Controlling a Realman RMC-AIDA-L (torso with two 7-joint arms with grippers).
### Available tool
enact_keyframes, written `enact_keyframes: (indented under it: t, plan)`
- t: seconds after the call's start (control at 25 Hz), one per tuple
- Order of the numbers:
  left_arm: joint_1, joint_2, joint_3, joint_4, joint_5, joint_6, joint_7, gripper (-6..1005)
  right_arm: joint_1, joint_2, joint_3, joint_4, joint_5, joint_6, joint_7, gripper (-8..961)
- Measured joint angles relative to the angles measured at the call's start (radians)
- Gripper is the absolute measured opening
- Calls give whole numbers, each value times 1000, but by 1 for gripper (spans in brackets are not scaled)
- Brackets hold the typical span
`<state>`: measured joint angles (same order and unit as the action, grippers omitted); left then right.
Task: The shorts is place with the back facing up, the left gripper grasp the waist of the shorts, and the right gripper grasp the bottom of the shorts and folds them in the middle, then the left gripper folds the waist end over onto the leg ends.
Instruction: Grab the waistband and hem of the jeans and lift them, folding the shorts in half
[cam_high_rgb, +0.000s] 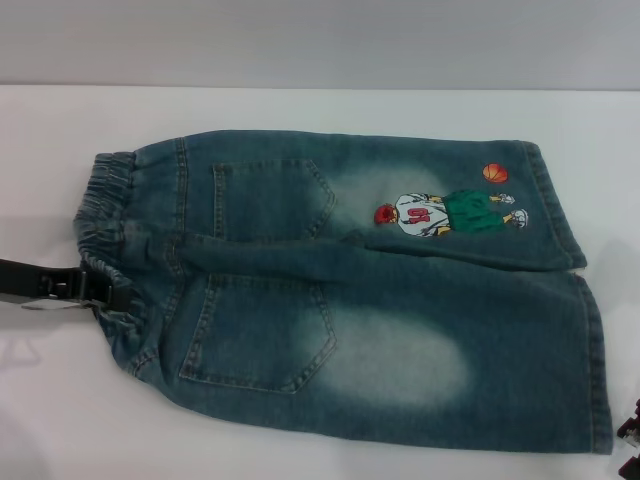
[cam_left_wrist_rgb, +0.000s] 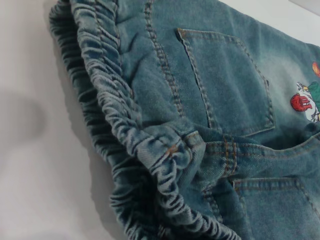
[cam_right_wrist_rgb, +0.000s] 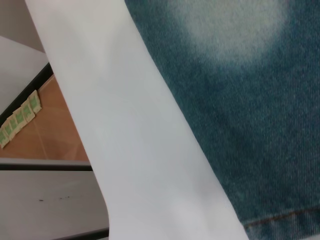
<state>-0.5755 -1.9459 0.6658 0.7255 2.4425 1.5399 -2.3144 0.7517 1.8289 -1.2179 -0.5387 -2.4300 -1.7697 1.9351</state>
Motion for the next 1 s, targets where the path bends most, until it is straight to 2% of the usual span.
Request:
enact_keyframes:
  t: [1.0]
  plan:
    - [2,2,0,0,1,3,3,45,2,8,-2,-16,-28,6,17,614]
